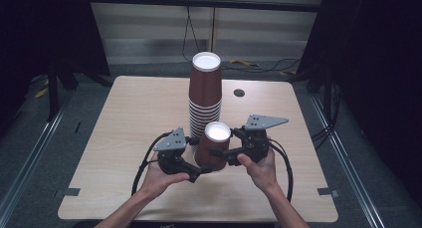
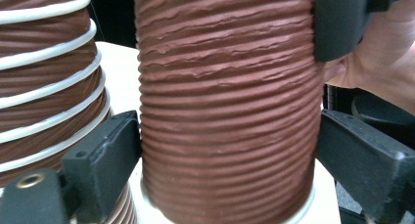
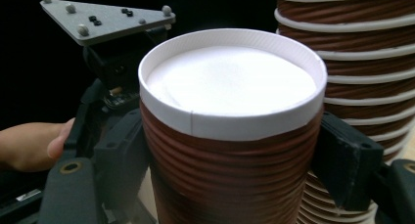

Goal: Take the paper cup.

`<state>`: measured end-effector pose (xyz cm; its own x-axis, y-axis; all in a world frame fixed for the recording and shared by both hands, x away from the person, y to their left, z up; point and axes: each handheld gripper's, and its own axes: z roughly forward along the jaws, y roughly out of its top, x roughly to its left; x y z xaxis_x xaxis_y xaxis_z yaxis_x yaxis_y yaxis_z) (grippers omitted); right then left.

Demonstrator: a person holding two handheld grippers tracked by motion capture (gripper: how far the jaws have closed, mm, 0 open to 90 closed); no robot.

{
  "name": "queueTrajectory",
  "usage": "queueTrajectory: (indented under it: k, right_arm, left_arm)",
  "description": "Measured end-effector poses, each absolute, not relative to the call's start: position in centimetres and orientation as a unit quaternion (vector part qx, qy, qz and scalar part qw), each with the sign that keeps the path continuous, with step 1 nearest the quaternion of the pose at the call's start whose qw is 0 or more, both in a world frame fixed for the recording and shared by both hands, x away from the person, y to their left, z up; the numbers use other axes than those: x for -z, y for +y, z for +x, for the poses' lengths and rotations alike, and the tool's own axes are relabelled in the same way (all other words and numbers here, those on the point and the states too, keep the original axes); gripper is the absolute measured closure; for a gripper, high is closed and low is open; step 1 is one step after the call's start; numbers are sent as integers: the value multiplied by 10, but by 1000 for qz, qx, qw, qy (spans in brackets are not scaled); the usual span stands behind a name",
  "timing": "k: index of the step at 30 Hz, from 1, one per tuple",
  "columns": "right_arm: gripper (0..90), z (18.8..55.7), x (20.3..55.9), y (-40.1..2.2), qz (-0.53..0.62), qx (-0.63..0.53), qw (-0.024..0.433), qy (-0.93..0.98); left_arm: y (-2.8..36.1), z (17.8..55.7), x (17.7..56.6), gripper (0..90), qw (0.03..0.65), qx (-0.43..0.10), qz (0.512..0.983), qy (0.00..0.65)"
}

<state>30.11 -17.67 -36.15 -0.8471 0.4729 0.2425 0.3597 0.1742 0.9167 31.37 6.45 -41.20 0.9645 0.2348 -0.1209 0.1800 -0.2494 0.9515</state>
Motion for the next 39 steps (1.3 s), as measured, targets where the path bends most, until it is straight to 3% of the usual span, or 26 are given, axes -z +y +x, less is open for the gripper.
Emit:
queueTrajectory:
  k: [8,18,39]
  right_arm:
    - [227,300,362,-171,266,-582,44,767]
    - [224,301,366,-171,265,-586,40,765]
    - [141,301,366,-175,269,-587,36,763]
  left_arm:
    - [61,313,416,62,595,-19,792,133]
    - [61,314,417,96,596,-14,792,131]
    - [71,317,414,136,571,-16,810,131]
